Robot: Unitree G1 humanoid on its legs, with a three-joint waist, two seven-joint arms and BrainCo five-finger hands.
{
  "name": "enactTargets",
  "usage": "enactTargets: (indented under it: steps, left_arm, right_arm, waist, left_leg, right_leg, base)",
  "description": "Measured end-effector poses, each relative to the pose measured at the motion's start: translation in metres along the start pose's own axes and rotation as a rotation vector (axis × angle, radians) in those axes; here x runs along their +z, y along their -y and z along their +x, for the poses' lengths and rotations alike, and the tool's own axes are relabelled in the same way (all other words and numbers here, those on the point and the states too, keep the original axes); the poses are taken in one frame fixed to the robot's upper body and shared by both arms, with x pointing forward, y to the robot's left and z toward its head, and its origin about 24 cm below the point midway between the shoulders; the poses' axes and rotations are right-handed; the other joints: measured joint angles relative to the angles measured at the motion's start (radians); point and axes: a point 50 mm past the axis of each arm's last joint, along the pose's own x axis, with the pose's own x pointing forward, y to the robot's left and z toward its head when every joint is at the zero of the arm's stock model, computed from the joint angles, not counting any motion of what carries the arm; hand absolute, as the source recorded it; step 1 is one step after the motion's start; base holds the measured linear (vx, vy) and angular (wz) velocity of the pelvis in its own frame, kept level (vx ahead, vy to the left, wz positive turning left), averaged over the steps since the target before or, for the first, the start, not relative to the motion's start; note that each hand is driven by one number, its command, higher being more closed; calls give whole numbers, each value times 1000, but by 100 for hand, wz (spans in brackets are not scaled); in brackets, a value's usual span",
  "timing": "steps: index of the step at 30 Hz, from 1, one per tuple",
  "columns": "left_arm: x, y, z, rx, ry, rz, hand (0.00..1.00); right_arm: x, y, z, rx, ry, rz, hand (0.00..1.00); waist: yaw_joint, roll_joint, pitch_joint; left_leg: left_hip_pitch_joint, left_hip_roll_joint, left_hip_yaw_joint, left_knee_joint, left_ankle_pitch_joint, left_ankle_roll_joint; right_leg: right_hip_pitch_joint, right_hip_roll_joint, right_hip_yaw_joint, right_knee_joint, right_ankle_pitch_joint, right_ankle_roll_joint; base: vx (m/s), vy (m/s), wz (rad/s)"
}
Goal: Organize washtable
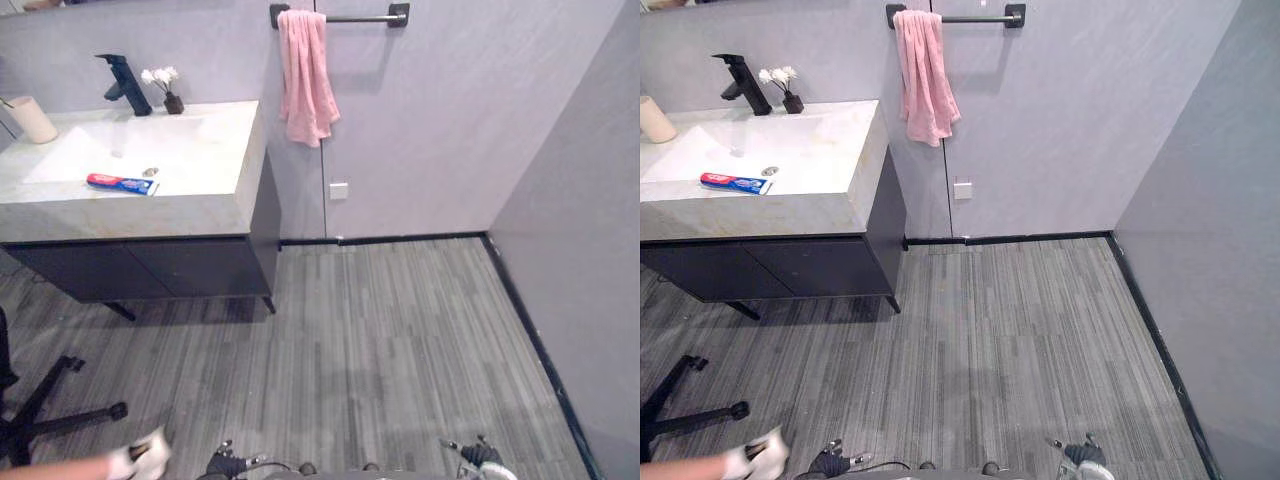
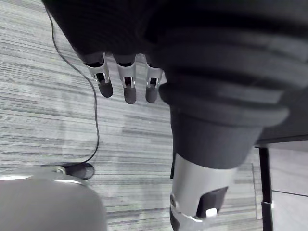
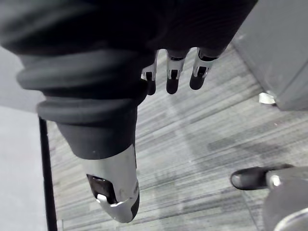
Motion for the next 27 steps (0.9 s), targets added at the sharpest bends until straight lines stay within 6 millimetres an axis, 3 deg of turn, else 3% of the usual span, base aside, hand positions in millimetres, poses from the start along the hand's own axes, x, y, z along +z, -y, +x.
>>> enactTargets:
  steps: [1,4,8,12,16,18,21,23,25,27]
  left_arm:
    - [12,-8,0,8,67,7,0]
    - [34,-16,-3,14,179,13,0]
    - [64,-15,-7,10,366,31,0]
    - [64,-7,-8,-15,373,41,0]
    - [43,-7,-13,-18,325,42,0]
    - [31,-12,-18,-10,304,40,0]
    - [41,-10,-15,-12,322,37,0]
    - [53,-5,-7,-13,302,46,0]
    - [58,-2,-4,-20,300,45,0]
    - [59,2,-4,-24,297,41,0]
  right_arm:
    - [14,7,2,-7,66,-43,0]
    - [29,16,4,-8,139,-106,0]
    - [39,8,3,45,201,-156,0]
    - [45,3,3,64,233,-181,0]
    - [48,3,2,62,247,-182,0]
    - [53,3,1,60,274,-175,0]
    - [61,1,-3,67,317,-165,0]
    - [71,-8,-2,81,339,-150,0]
    - [75,-14,-3,83,349,-148,0]
    - [83,-17,-1,80,357,-148,0]
  waist:
    - [2,2,5]
    - [-4,11,11]
    - [1,17,15]
    - [1,19,18]
    - [4,37,31]
    - [2,41,35]
    - [8,34,39]
    - [-1,28,61]
    - [-11,18,82]
    - [-20,17,96]
  left_leg:
    - [3,-3,2,-3,0,0]
    - [10,-7,5,-5,-1,-1]
    - [7,-10,4,-5,-3,-3]
    - [-21,-7,5,48,-44,7]
    - [-76,1,16,146,-124,29]
    - [-117,1,28,208,-175,43]
    - [-123,-26,48,256,-219,62]
    - [-90,-46,44,272,-232,79]
    - [-32,-41,43,270,-280,93]
    - [17,-22,44,250,-298,84]
  right_leg:
    - [9,-2,-1,-6,0,0]
    - [16,-8,-2,-10,-1,2]
    - [17,-11,-4,-17,-3,6]
    - [15,-11,-4,-19,-12,19]
    - [-16,-11,4,2,-38,36]
    - [-87,-20,20,117,-107,56]
    - [-190,-70,12,379,-216,95]
    - [-297,-113,-5,656,-212,109]
    - [-392,-133,-33,824,-252,75]
    - [-450,-134,-77,784,-268,73]
  base:
    - [61,0,-3]
    - [68,8,-2]
    - [26,2,1]
    - [7,-2,-1]
    - [7,32,-10]
    - [51,75,-17]
    - [77,90,-9]
    - [217,107,-2]
    - [239,46,-11]
    - [359,-6,-7]
